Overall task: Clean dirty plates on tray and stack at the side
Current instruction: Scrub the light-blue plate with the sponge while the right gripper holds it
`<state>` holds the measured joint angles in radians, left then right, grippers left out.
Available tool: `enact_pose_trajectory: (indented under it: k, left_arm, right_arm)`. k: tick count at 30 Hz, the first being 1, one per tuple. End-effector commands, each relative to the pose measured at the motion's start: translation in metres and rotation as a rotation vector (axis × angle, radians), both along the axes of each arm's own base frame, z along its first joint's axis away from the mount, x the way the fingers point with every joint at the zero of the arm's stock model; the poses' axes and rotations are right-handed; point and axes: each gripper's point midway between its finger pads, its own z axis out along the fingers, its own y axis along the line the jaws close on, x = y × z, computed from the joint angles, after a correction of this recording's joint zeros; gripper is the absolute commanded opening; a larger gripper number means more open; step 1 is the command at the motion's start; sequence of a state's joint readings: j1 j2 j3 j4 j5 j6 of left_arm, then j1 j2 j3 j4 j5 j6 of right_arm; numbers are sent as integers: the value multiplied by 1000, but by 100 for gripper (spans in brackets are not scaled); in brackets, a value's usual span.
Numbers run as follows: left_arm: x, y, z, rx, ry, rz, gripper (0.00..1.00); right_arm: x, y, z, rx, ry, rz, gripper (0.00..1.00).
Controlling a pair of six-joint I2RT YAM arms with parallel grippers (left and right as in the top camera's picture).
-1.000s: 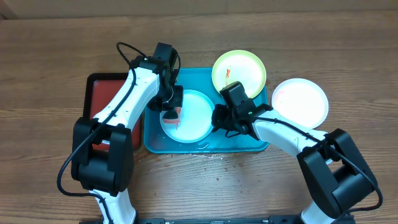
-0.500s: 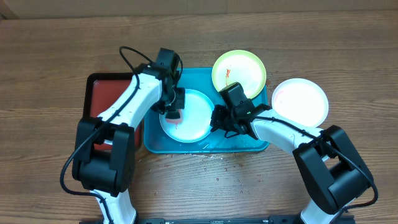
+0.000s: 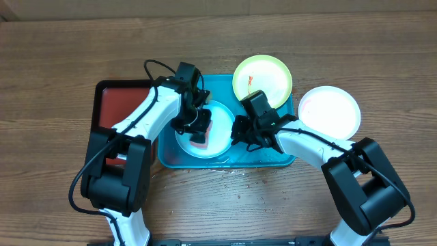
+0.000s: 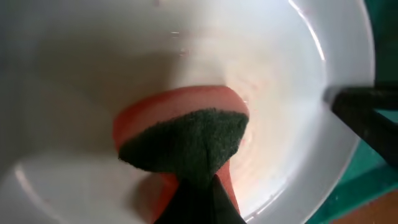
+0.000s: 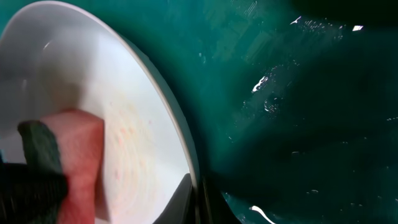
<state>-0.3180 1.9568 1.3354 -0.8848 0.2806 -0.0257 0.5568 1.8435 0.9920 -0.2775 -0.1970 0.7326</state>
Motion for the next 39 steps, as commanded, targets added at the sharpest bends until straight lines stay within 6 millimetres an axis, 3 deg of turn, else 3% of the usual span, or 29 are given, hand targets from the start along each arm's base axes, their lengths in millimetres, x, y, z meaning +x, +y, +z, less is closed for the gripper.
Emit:
enact_pose_trajectory:
  k: [1, 7, 9, 13, 15, 19, 23, 32, 36, 39]
  left_arm:
    - [1, 1, 2, 25, -39, -58, 4]
    - [30, 66, -1, 398, -163, 223, 4]
    - [32, 72, 0, 426, -172, 266, 4]
    - [25, 65, -2, 391, -135, 293, 4]
    - [19, 48, -3, 319, -99, 262, 4]
    - [-1, -6, -1, 82, -28, 55, 4]
    - [-1, -24, -1, 84, -76, -29, 4]
    - [38, -9, -10, 367, -347, -20, 4]
    - [51, -4, -6, 366, -388, 73, 4]
    - [48, 18, -7, 415, -354, 253, 4]
  right_arm:
    - [0, 2, -2, 6, 6, 0, 4]
    - [0, 2, -2, 6, 5, 0, 4]
    - [0, 2, -2, 6, 5, 0, 4]
    - [1, 2, -2, 7, 3, 0, 4]
    - [1, 2, -2, 7, 0, 2, 4]
    - [1, 2, -2, 7, 1, 2, 4]
    - [1, 2, -2, 7, 1, 3, 4]
    - [1, 2, -2, 7, 1, 3, 4]
    - [1, 2, -2, 6, 0, 2, 4]
    - [1, 2, -2, 5, 1, 2, 4]
